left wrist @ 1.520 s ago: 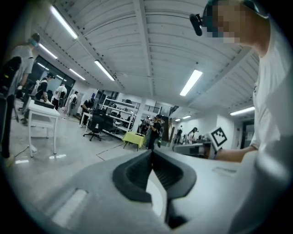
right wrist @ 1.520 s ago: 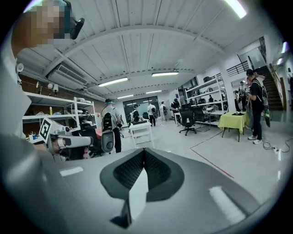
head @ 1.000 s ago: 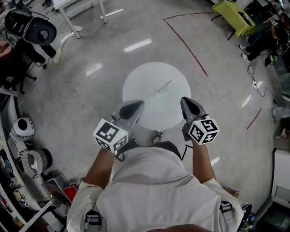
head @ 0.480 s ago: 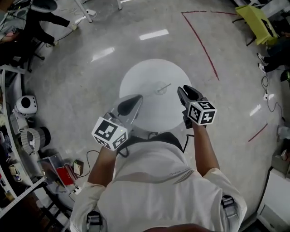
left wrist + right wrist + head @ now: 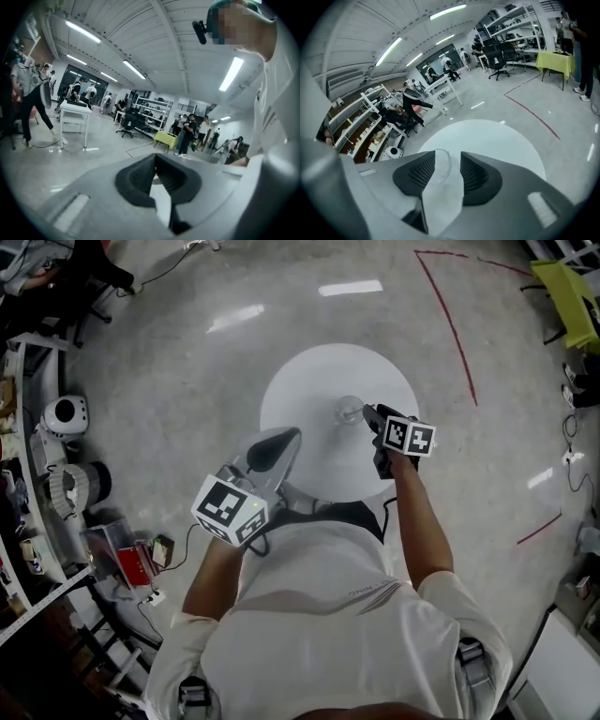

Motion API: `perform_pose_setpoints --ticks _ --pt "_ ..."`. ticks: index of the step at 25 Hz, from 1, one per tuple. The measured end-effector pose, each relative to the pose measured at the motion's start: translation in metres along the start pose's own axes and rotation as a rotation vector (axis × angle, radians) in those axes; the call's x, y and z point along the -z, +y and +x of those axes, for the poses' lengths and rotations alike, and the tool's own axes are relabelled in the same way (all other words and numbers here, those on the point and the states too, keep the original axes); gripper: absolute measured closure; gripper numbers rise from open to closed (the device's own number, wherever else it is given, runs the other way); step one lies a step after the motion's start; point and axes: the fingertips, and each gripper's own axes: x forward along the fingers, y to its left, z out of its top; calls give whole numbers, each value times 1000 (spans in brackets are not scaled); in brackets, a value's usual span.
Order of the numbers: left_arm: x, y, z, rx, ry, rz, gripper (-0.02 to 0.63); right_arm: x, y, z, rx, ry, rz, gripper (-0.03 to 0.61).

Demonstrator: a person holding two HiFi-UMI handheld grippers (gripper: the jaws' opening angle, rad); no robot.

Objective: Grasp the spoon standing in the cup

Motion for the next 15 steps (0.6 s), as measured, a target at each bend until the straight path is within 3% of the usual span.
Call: perform_pose_setpoints --ticks 3,6,8,15 --pt "1 2 -5 1 4 3 612 7 5 7 -9 3 -7 461" --pt "2 6 -14 -2 13 16 613 10 9 11 2 -4 -4 480" --pt "3 8 -18 -3 16 20 612 8 9 9 25 -23 -10 566" --pt "0 10 -33 16 7 25 612 5 19 -9 58 -87 -39 566"
